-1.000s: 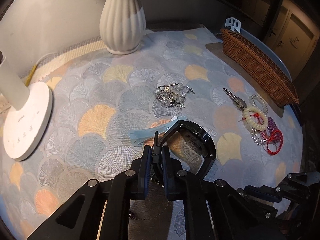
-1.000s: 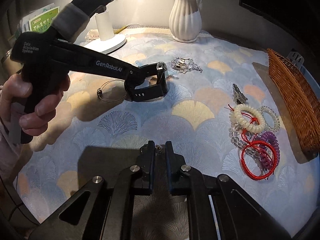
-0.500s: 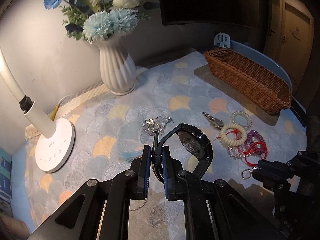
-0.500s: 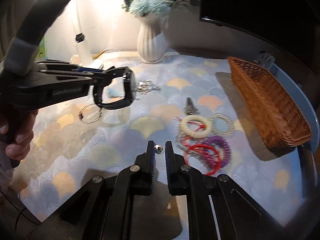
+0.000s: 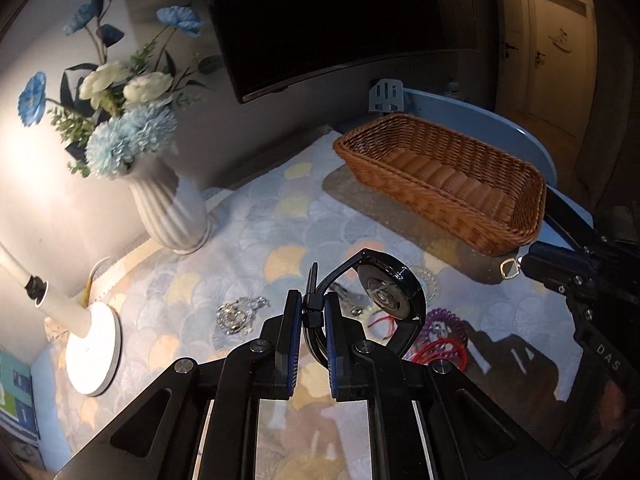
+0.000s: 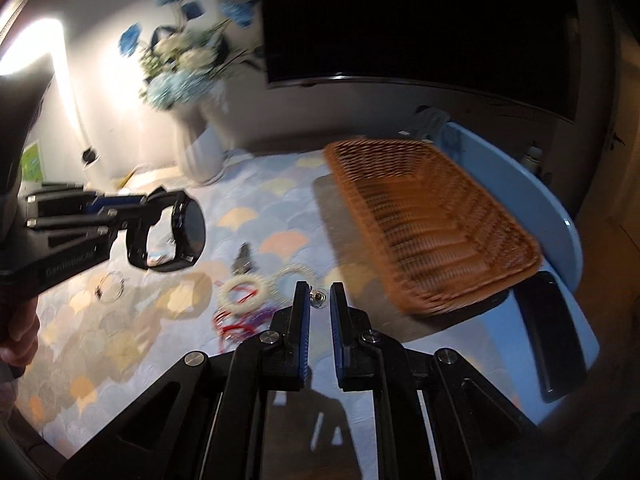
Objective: Organize jewelry
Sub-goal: 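Carry both items into the wicker basket and open both tools to release, then move both tools back over the tablecloth toward the blue clip and clipper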
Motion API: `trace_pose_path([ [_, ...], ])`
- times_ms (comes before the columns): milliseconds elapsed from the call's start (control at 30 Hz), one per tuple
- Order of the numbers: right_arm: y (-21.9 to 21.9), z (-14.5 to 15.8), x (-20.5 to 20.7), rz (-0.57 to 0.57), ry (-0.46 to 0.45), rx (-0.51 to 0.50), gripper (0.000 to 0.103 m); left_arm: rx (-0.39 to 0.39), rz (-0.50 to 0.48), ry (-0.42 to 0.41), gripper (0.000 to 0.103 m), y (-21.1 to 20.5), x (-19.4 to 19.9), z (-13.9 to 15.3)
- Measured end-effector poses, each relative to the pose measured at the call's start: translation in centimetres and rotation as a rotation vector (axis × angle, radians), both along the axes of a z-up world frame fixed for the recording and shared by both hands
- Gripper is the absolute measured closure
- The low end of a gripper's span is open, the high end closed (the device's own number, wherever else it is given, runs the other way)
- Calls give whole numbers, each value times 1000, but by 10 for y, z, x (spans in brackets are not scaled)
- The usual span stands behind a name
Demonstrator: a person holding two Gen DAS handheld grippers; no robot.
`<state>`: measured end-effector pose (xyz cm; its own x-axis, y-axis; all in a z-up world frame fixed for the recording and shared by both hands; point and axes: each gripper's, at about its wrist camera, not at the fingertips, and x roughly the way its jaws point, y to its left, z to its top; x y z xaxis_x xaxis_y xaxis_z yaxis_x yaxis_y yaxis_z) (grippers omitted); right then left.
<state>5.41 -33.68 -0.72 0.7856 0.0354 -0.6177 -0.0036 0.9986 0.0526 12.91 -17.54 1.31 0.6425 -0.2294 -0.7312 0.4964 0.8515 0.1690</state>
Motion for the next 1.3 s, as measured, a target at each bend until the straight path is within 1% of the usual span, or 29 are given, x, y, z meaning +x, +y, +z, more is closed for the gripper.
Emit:
trace_pose_path([
  [100,-29,11,10,-59,-28,18,90,-34,-45,6,92,-27,14,11],
  [200,-62,16,26,-111,-27,81,90,-101,-100,50,92,-55,38,20],
  [267,-84,11,43,-128,1,151,90,-150,-142,98,92,-76,56,20],
  [367,-108,-6,70,-138,80,243,90,-199,-183,166,91,-107,81,13],
  [433,-119,-19,83,-140,129,290,90,-202,-197,194,91,-127,94,4],
  [467,-121,-25,89,-145,153,299,91,-196,-202,204,90,-135,98,-1],
  [533,-125,-34,98,-157,195,301,90,-180,-209,229,90,-151,107,-12],
  [600,-124,-39,104,-160,217,297,91,-175,-210,257,89,-161,114,-22],
  [667,-120,-41,108,-168,231,274,90,-178,-210,270,91,-169,119,-28],
  [800,-117,-40,106,-187,242,230,90,-185,-217,258,92,-173,121,-27],
  [833,-117,-39,104,-196,247,222,88,-186,-218,256,91,-173,121,-26],
  [933,-116,-34,98,-217,243,204,87,-195,-224,271,88,-167,121,-22],
  [967,-116,-32,95,-222,237,200,86,-195,-222,270,85,-165,121,-21],
  [1067,-116,-24,82,-226,213,200,81,-206,-212,259,76,-150,115,-13],
  [1167,-113,-15,71,-220,190,214,78,-225,-204,239,73,-130,103,1],
  [1300,-98,-4,55,-185,162,229,77,-245,-186,190,73,-90,81,24],
])
